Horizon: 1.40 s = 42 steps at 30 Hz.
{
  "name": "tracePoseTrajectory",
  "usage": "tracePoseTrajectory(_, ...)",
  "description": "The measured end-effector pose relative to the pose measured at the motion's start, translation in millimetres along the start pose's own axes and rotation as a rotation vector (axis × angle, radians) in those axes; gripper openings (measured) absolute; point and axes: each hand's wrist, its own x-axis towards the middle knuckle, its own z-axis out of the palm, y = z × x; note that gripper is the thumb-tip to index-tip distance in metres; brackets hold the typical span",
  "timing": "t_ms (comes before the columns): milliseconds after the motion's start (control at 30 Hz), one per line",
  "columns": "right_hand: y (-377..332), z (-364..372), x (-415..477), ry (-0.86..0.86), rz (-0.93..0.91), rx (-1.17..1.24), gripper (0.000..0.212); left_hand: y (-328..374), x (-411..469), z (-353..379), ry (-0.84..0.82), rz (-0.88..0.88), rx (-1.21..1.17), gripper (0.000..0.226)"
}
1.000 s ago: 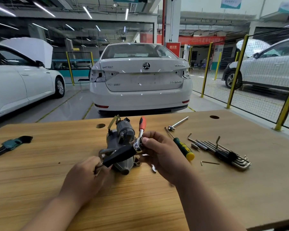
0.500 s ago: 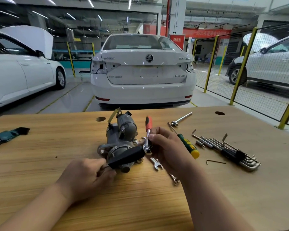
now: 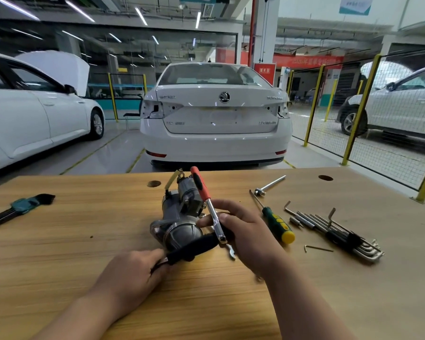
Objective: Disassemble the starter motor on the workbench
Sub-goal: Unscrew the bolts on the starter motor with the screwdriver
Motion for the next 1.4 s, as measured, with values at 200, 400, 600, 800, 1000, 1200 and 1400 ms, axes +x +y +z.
tracePoseTrajectory(200, -1.3, 5.0, -3.2, 0.031, 0.013, 0.017, 0.03, 3.6, -2.6, -1.5, 0.1, -0.009, 0.004, 0.065)
tracePoseTrajectory(400, 4.3, 9.7, -5.1, 0.078, 0.103, 0.234, 0.029, 11.0, -5.1, -6.4, 0.309, 0.068, 0.172, 0.03)
tracePoseTrajectory(600, 3.1, 12.0, -7.5, 0.113, 0.283, 0.312, 0.032, 19.3, 8.3, -21.6, 0.445, 0.135, 0.312, 0.032)
tracePoseTrajectory(800, -4.3, -1.5, -9.1, 0.117, 0.61, 0.507, 0.03, 31.9, 26.1, -36.8, 0.495, 0.253, 0.384, 0.032)
tracePoseTrajectory(1000, -3.4, -20.9, -9.8, 0.008, 0.631, 0.934, 0.03, 34.8, 55.8, -43.8, 0.498, 0.345, 0.565, 0.019)
tracePoseTrajectory(1200, 19.0, -37.3, -12.5, 0.233, 0.357, 0.789, 0.023, 39.7, 113.3, -51.5, 0.164, 0.085, 0.211, 0.087)
tracePoseTrajectory(1400, 31.2, -50.4, -15.6, 0.484, 0.275, 0.602, 0.016, 33.2, 135.2, -32.6, -0.147, -0.051, 0.118, 0.079)
